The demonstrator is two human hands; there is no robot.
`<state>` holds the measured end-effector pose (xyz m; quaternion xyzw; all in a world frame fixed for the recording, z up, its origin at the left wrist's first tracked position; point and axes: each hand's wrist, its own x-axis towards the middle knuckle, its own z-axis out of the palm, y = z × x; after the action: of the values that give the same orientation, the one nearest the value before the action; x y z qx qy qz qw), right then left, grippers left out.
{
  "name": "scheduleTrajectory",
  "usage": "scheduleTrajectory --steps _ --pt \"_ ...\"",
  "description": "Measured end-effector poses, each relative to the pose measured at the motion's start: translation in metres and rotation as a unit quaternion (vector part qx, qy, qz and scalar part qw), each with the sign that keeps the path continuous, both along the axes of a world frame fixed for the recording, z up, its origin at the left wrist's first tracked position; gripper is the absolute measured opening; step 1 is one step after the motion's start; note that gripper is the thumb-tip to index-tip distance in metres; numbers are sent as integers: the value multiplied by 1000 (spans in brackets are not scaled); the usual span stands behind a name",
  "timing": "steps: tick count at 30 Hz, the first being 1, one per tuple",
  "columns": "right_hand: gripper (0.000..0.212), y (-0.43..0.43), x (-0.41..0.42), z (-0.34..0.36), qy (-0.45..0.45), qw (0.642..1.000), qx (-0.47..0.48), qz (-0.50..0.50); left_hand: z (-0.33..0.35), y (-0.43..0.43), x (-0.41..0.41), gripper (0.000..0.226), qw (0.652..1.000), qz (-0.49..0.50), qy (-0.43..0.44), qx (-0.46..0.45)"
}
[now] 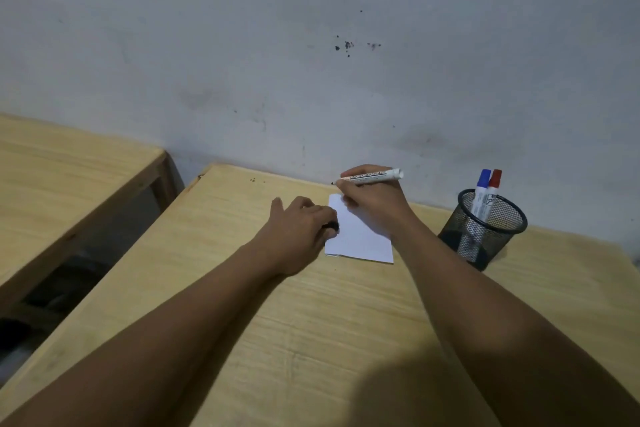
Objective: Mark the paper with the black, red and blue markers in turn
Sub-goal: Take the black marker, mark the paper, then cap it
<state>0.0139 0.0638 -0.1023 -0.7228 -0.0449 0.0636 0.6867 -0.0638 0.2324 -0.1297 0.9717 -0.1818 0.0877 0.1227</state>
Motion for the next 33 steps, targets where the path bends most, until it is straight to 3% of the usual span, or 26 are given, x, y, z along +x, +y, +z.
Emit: scheduleTrajectory --steps 5,8,13,18,25,33 --pt "15 -9 7 -14 -63 990 -126 -30 -5 0 0 23 1000 8 -1 -29" --pt "23 -9 9 -15 -62 992 -103 -37 -6 0 2 23 999 10 12 -34" --pt "11 -9 11 -10 -4 998 -47 -33 -2 3 2 27 998 -2 41 -46" --pt "11 1 17 -3 -25 999 -37 -21 0 3 3 28 998 -6 47 -39" --pt "7 -7 18 -20 -62 993 -96 -14 1 2 3 30 996 -6 48 -71" --pt "28 -5 16 -24 -117 982 -150 -24 0 2 4 28 996 0 59 -72"
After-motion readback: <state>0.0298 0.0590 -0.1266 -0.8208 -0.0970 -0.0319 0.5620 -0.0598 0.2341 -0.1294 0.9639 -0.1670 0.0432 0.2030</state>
